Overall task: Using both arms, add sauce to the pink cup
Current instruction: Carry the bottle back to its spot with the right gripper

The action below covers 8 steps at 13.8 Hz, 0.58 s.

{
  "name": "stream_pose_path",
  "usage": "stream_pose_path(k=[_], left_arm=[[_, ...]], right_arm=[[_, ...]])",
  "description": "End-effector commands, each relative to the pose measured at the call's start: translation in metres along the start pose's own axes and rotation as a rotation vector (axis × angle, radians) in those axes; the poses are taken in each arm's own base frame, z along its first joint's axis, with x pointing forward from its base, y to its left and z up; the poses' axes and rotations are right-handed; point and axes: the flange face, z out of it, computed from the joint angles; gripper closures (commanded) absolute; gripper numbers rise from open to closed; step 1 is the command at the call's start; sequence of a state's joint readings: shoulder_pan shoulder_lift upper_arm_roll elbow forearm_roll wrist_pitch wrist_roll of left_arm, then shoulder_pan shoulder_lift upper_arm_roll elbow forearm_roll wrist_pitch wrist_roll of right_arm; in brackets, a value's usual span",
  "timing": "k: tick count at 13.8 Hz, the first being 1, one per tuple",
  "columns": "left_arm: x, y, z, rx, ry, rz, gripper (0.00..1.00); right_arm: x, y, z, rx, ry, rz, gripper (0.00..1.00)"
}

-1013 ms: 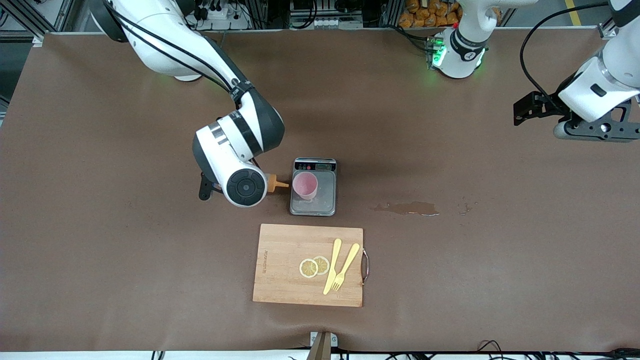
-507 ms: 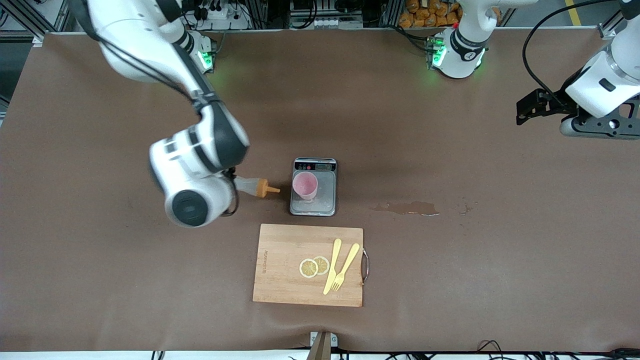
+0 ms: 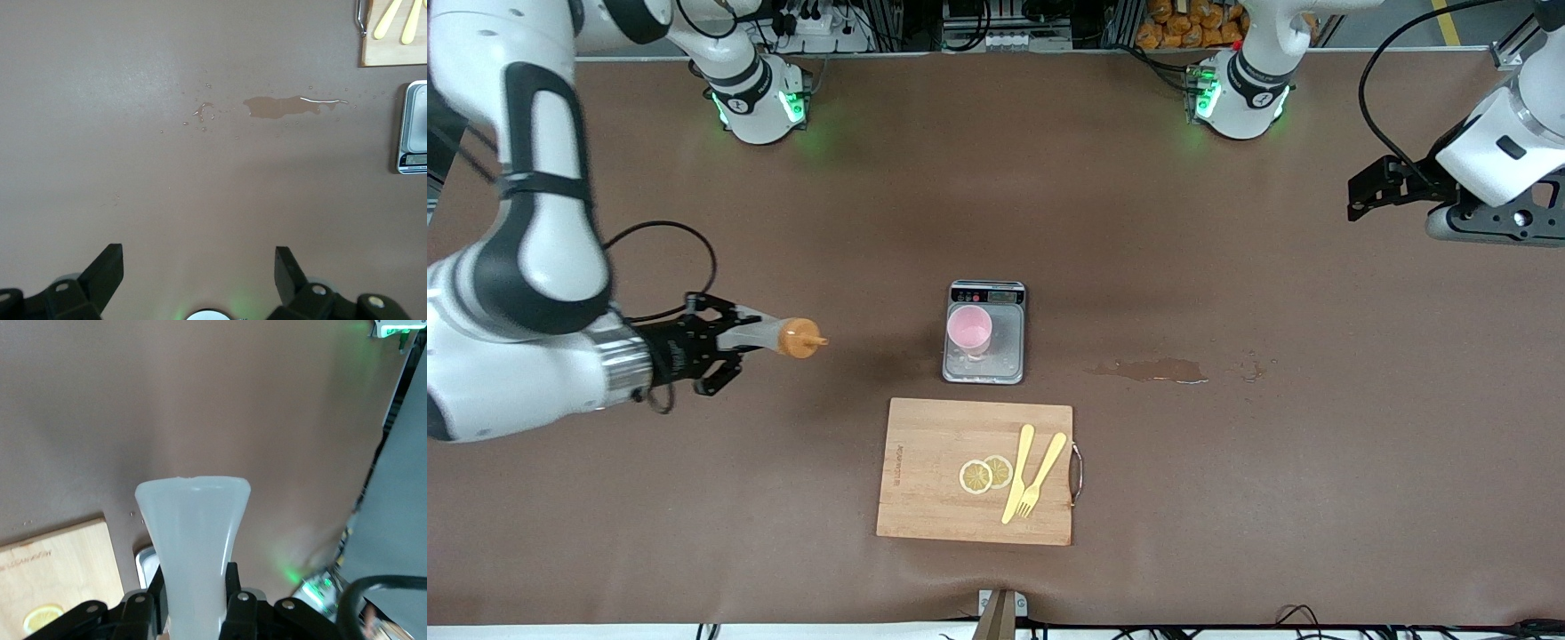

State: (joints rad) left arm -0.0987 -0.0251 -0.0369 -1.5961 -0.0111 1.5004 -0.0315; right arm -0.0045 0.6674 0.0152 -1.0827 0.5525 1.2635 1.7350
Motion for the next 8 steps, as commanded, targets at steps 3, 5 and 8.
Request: stream_pose_path(k=[3, 5, 8], left_arm=[[-0.001, -0.007, -0.002, -0.019, -0.002, 0.002, 0.00], [0.003, -0.006, 0.002, -0.016, -0.009, 0.000, 0.00], [0.005, -0.006, -0.001, -0.017, -0.003, -0.003, 0.00]], right_arm=[[0.067, 0.008, -0.034, -0.043, -0.235, -0.104, 1.00], [0.101, 0.009, -0.036, -0.053, -0.285, -0.191, 1.00], [0.153, 0.011, -0.033, -0.051, -0.349, -0.332, 1.00]])
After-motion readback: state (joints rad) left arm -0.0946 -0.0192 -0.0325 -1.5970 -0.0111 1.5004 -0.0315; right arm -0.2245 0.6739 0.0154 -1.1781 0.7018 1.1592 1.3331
